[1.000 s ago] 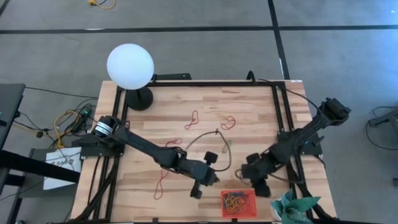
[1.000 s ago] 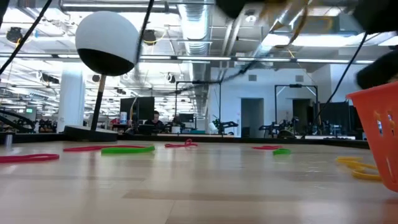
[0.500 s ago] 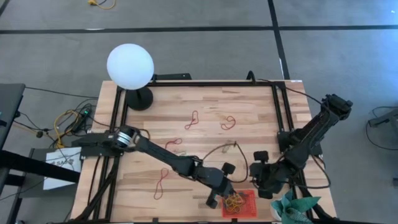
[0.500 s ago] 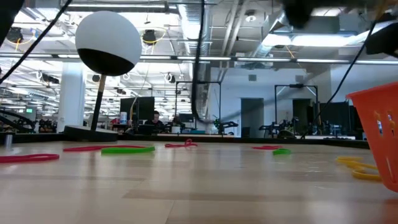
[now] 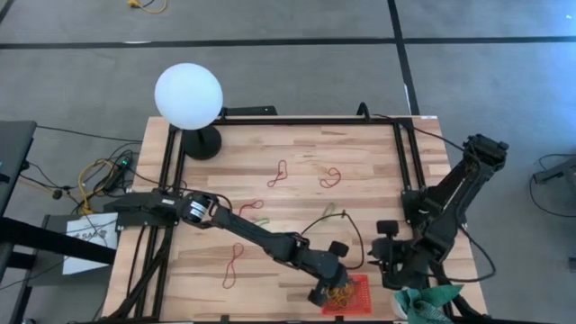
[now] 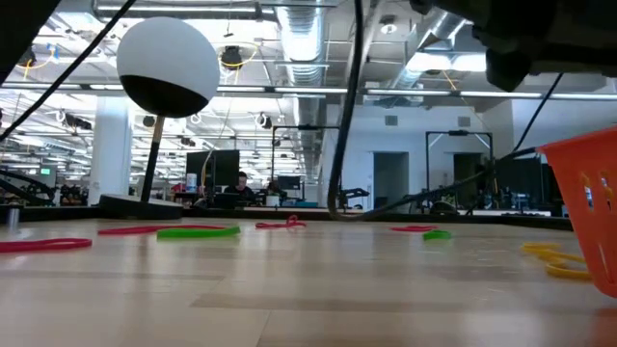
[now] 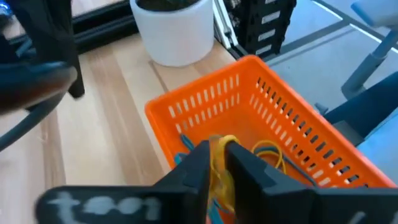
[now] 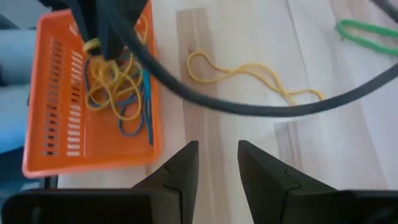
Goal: Pick and place items into bin
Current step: Put the yellow rubber band into the orange bin
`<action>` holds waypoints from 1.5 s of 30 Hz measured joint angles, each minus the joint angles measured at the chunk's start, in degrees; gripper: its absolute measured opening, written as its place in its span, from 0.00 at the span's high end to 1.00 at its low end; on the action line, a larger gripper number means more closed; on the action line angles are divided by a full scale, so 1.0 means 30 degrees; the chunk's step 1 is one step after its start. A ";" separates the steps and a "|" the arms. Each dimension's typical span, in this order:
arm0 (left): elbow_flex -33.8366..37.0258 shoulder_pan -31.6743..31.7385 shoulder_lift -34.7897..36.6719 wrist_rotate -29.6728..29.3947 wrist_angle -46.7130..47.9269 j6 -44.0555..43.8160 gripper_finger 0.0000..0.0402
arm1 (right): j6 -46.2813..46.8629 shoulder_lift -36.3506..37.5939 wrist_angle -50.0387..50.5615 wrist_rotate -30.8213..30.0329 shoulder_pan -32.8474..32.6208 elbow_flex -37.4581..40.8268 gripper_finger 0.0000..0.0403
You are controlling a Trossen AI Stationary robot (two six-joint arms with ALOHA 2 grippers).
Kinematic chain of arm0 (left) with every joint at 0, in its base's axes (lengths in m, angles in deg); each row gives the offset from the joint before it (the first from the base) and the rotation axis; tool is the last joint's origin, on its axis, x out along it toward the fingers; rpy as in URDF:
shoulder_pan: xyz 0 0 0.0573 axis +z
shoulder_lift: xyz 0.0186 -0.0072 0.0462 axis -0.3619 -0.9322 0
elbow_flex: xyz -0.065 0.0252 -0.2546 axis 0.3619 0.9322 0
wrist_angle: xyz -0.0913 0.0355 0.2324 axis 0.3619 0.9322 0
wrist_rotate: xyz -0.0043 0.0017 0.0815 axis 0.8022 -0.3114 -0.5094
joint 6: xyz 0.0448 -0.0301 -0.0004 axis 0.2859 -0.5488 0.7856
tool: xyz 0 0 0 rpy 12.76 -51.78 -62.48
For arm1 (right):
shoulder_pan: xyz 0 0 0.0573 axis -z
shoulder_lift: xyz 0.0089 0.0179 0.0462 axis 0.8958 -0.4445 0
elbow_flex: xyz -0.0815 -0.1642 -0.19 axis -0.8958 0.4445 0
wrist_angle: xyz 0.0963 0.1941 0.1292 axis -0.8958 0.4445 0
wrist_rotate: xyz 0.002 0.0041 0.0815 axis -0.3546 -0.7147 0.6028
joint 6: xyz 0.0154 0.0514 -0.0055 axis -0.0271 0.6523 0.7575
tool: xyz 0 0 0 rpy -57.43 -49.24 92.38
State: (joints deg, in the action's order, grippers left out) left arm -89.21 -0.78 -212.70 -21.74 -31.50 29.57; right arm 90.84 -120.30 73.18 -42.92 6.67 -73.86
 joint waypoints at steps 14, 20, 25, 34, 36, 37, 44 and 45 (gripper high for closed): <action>0.0168 0.0053 0.1883 -0.0956 0.1917 -0.2689 0.70 | 0.1494 -0.0007 0.0139 -0.0843 0.0932 0.0454 0.73; 0.0154 0.0320 0.5391 -0.2392 0.7672 -0.2776 0.73 | 0.0115 -0.0007 0.0145 -0.0826 0.3133 0.0454 0.73; 0.0132 0.0233 0.7983 -0.6785 1.2442 -0.3286 0.76 | -0.1518 -0.0007 0.0137 0.0918 0.5335 0.0454 0.73; 0.0147 -0.0068 1.1744 -1.0118 2.0507 -0.7883 0.77 | -0.1959 -0.0022 0.0476 0.3686 0.8942 0.0454 0.73; 0.0147 -0.0314 1.2351 -1.1151 2.1832 -0.8608 0.77 | -0.2900 -0.0022 0.0263 0.4318 0.9640 0.0454 0.73; 0.0147 -0.0453 1.2564 -1.1690 2.2396 -0.9046 0.77 | -0.3478 -0.0035 -0.0035 0.4541 0.9905 0.0454 0.73; 0.0157 -0.1914 1.2953 -1.4820 2.5929 -1.2018 0.77 | -0.8238 -0.2860 -0.1720 0.6694 1.0309 0.0426 0.73; 0.0161 -0.2116 1.2953 -1.5112 2.6207 -1.2249 0.77 | -0.8871 -0.3371 -0.1499 0.7083 1.0224 0.0458 0.73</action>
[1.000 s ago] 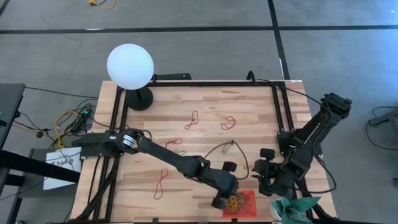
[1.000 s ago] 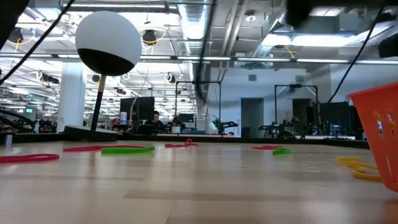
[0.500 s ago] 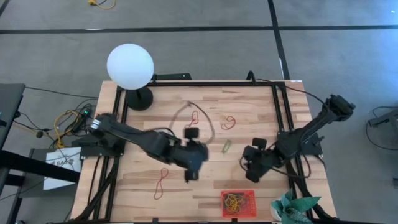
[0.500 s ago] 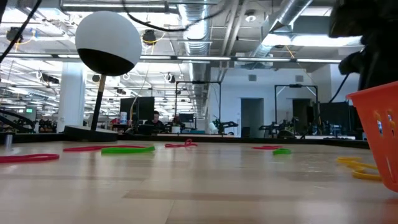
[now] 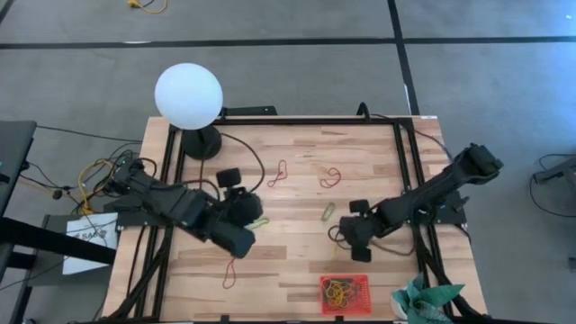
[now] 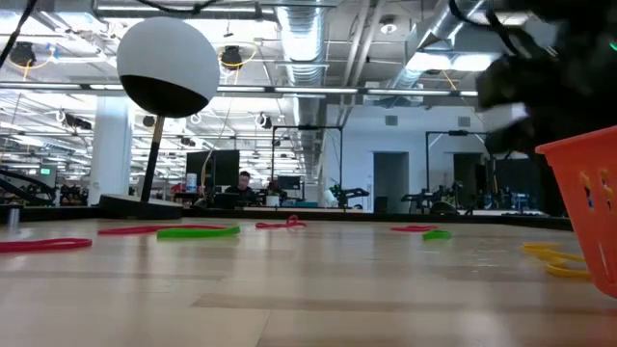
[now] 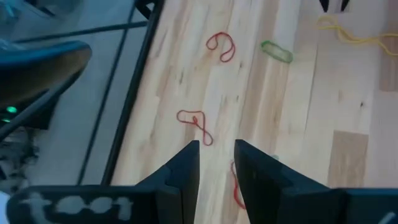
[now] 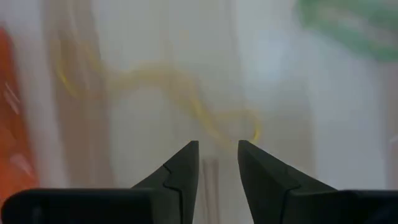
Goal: Pick and place items into bin
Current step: Put the yellow rubber band into the orange bin
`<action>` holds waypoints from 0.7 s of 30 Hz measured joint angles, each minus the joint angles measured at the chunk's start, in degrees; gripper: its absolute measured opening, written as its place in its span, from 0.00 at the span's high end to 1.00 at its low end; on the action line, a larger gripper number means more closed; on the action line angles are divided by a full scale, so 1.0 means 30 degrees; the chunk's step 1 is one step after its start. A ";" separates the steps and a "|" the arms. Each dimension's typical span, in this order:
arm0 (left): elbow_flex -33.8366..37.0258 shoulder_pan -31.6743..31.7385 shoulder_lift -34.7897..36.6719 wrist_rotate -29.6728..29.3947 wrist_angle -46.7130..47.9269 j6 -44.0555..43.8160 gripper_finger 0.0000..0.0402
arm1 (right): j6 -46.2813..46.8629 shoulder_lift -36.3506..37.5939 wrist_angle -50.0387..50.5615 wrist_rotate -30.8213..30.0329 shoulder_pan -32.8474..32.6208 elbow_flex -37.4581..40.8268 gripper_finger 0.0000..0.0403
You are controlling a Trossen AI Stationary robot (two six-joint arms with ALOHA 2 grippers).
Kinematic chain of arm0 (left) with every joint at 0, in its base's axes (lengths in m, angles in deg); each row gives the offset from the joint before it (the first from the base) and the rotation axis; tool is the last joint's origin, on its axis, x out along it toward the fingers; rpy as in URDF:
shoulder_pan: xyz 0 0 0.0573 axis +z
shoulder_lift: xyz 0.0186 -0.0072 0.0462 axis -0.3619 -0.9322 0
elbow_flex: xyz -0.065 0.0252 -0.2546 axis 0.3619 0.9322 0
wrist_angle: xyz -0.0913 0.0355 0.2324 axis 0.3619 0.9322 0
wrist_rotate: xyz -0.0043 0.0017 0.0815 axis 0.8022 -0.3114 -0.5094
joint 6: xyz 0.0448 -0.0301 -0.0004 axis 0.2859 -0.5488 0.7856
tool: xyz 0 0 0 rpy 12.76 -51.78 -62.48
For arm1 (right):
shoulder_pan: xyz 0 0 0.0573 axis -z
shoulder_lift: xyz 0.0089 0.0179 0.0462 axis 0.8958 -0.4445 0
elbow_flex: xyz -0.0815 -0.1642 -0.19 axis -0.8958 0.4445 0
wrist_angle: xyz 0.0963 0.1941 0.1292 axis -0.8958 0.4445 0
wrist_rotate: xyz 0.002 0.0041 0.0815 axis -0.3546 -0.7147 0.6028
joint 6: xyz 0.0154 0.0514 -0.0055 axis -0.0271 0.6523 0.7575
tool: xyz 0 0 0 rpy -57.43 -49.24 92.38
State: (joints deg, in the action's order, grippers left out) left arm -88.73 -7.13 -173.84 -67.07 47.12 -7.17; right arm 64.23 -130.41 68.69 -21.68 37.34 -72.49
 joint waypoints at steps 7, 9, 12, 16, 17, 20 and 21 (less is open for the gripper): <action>0.0007 -0.0445 0.0058 -0.1436 0.0480 -0.0685 0.77 | -0.2050 -0.2894 0.0696 0.0651 -0.0208 -0.1643 0.73; 0.0007 -0.0409 0.0123 -0.1554 0.0532 -0.0683 0.77 | -0.2468 -0.3327 0.1758 0.0175 -0.0208 -0.2141 0.73; 0.0007 -0.0286 0.0224 -0.1651 0.0874 -0.0683 0.77 | -0.2533 -0.3921 0.2197 -0.0347 -0.0102 -0.2503 0.73; 0.0019 -0.0165 0.0299 -0.1811 0.1085 -0.0666 0.77 | -0.3240 -0.4323 0.2300 -0.0340 -0.0026 -0.2584 0.73; 0.0015 -0.0109 0.0345 -0.1963 0.1073 -0.0667 0.77 | -0.3442 -0.4380 0.2300 -0.0374 0.0022 -0.2605 0.73; 0.0015 -0.0028 0.0366 -0.2266 0.1073 -0.0537 0.77 | -0.4003 -0.4388 0.2191 -0.0335 0.0178 -0.2584 0.73; 0.0015 -0.0015 0.0357 -0.2285 0.1071 -0.0537 0.77 | -0.4257 -0.4358 0.2129 -0.0313 0.0275 -0.2572 0.73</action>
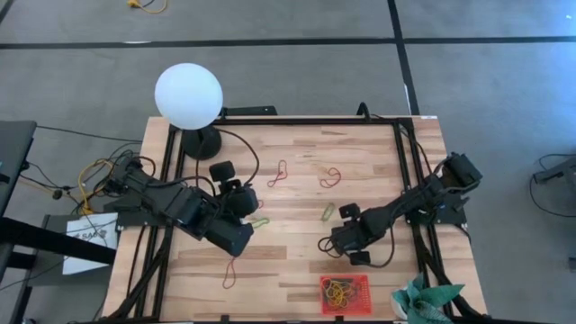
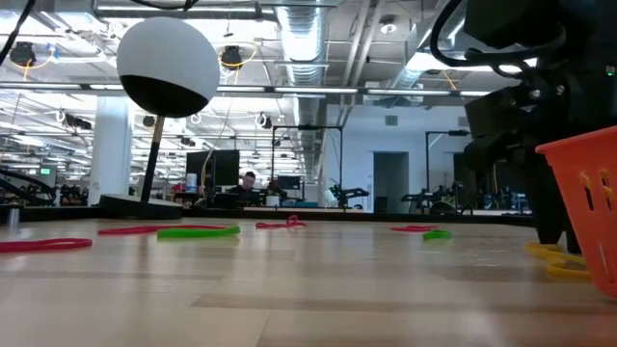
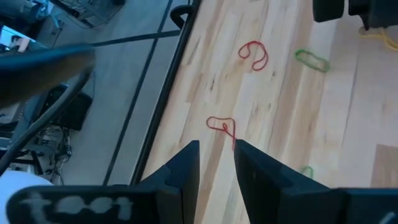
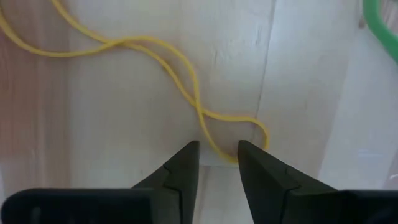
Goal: Pick and place items into bin
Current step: Put the yellow rubber band into the orange bin
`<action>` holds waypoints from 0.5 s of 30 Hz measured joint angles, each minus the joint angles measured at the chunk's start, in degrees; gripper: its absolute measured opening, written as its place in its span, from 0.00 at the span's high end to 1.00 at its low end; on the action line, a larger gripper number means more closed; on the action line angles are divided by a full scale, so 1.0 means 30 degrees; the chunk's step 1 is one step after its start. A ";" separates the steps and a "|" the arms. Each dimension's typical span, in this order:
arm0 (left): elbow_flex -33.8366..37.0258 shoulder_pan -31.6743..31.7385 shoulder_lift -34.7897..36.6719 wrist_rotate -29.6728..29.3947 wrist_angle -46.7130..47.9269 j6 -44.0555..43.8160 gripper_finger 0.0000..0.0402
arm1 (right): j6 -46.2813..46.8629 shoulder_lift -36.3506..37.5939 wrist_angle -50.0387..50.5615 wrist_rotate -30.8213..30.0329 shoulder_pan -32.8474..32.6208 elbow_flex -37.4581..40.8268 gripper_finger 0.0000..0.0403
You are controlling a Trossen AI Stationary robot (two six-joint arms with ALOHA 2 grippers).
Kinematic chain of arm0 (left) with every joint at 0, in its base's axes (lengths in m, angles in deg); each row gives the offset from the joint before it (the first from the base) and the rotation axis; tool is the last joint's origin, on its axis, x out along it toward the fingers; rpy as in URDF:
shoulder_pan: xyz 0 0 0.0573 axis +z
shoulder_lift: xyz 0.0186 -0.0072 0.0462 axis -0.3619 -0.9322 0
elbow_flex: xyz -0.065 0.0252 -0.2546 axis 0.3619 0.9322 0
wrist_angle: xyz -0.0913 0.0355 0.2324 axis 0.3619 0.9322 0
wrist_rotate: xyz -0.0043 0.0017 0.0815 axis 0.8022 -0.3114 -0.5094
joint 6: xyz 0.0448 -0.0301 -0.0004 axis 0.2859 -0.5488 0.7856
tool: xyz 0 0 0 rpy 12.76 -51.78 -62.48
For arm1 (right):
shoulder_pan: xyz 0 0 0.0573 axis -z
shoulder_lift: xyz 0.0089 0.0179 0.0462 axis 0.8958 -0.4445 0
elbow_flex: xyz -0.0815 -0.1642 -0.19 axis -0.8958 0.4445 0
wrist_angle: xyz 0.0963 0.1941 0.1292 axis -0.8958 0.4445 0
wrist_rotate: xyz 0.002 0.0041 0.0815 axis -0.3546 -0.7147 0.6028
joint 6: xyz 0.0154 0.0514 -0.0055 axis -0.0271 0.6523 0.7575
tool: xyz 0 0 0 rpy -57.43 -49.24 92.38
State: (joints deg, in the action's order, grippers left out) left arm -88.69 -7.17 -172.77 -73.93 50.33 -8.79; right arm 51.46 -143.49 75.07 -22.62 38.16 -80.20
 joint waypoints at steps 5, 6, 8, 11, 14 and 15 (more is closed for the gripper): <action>0.0000 0.0078 0.0000 -0.0016 -0.0006 0.0087 0.77 | -0.0447 0.0386 -0.0435 -0.0185 0.0511 0.0098 0.73; 0.0000 0.0083 0.0000 -0.0052 -0.0005 0.0087 0.77 | -0.0577 0.0463 -0.0507 -0.0243 0.0638 0.0098 0.73; 0.0000 0.0083 0.0000 -0.0132 -0.0006 0.0095 0.77 | -0.0952 0.0494 -0.0800 -0.0320 0.0895 0.0098 0.73; 0.0000 0.0091 0.0000 -0.0125 -0.0006 0.0109 0.77 | -0.1013 0.0125 -0.2078 0.0901 0.1284 0.0062 0.73; 0.0000 0.0083 0.0000 -0.0016 -0.0007 0.0145 0.77 | -0.1045 -0.0343 -0.2113 0.2256 0.1554 -0.0012 0.75; 0.0000 0.0083 0.0000 -0.0016 -0.0014 0.0146 0.77 | -0.1048 -0.0553 -0.2095 0.2266 0.1579 -0.0010 0.76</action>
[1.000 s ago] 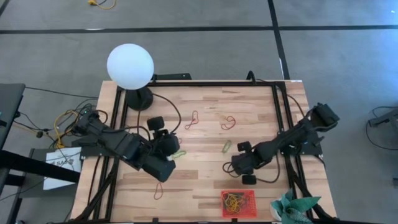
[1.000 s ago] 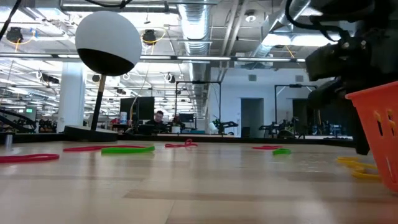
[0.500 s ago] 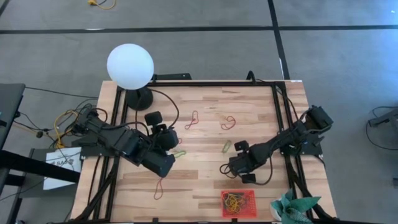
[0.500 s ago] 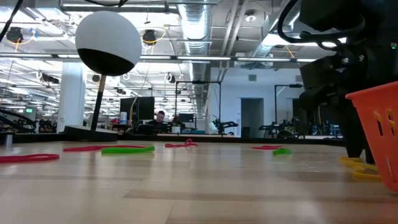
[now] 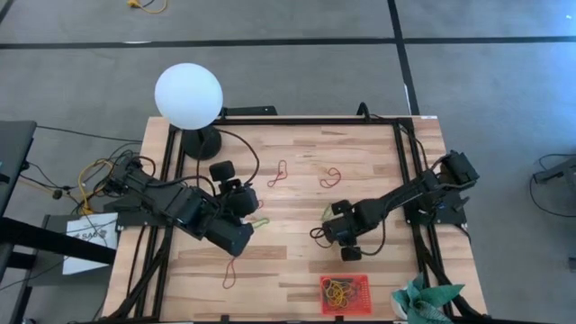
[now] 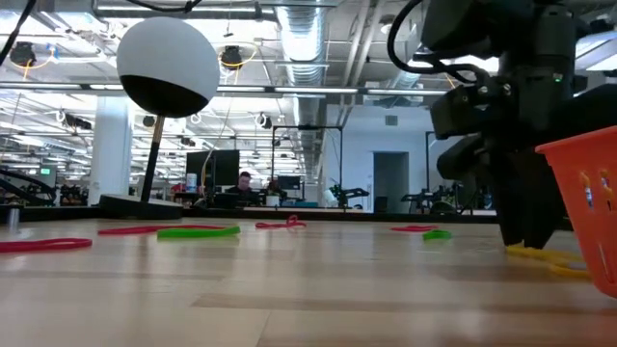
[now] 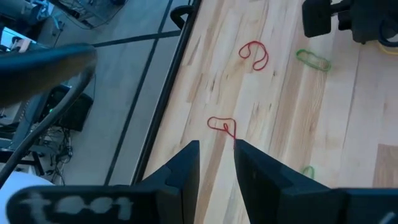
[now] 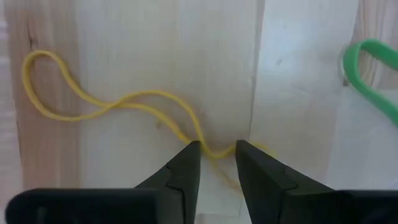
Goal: Pick and place items into bin
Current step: Put the yellow rubber band into the orange bin
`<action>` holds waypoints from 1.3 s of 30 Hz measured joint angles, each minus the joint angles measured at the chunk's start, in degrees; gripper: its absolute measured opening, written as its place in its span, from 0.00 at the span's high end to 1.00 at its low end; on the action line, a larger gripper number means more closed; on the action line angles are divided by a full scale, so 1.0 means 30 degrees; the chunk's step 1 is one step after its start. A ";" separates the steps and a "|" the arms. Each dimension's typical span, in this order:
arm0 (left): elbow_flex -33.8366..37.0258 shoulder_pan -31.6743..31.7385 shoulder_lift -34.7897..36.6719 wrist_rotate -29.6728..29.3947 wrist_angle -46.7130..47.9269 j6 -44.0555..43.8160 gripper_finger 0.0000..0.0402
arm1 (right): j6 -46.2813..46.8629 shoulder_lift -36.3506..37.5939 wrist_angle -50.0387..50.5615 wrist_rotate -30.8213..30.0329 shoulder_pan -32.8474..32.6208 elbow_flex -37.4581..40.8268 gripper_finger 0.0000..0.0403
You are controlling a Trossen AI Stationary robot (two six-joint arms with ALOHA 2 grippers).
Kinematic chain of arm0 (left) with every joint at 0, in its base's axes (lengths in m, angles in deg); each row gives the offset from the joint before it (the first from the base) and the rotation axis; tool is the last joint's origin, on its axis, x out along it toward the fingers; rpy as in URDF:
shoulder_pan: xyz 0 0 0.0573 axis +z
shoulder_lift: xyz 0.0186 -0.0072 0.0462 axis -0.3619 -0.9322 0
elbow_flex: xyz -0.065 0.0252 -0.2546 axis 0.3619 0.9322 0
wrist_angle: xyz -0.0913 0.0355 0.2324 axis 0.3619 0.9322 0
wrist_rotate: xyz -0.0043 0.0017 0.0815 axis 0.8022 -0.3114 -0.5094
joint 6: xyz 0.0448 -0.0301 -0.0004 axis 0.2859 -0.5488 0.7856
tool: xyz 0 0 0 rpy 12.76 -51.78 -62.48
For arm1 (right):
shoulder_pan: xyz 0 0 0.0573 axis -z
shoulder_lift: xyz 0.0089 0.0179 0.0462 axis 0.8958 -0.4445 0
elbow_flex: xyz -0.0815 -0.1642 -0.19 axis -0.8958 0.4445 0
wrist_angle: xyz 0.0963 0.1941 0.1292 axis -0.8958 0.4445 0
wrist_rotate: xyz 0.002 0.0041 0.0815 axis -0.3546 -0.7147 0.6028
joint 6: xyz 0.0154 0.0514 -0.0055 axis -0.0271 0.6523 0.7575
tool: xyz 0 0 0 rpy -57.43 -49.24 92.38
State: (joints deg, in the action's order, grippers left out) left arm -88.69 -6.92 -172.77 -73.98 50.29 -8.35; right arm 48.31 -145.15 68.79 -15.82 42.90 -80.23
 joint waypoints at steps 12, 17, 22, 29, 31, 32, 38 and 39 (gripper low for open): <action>0.0000 0.0000 0.0000 0.0005 0.0000 0.0408 0.77 | 0.0441 0.1229 0.0349 0.0621 -0.0167 0.0056 0.98; 0.0000 0.0000 -0.0007 0.0027 -0.0006 0.0415 0.77 | 0.1984 0.3298 0.1772 0.1601 -0.1103 -0.1180 0.99; 0.0000 0.0000 -0.0007 0.0040 -0.0004 0.0557 0.77 | 0.4152 0.5179 0.1538 0.2241 -0.3483 -0.2787 0.99; 0.0000 0.0000 -0.0007 0.0138 0.0000 0.0457 0.77 | 0.5486 0.5754 -0.1638 0.1165 -0.7301 -0.3179 1.00; 0.0000 0.0000 -0.0007 0.0146 0.0000 0.0379 0.77 | 0.5718 0.5165 -0.1802 0.0920 -0.7824 -0.3172 1.00; 0.0000 0.0000 -0.0007 0.0153 0.0000 0.0365 0.77 | 0.5945 0.4777 -0.1729 0.0846 -0.7924 -0.3171 1.00; 0.0000 0.0000 -0.0007 0.0440 0.0001 -0.0313 0.77 | 0.6536 0.2472 -0.1648 0.1112 -0.7563 -0.3160 0.98; 0.0000 0.0000 -0.0007 0.0566 0.0000 -0.0398 0.77 | 0.6824 0.2194 -0.1656 0.1538 -0.7430 -0.3161 0.98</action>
State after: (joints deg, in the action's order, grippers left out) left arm -88.69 -6.92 -172.79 -72.28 50.29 -9.54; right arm 68.79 -138.56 63.82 -11.20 20.61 -89.72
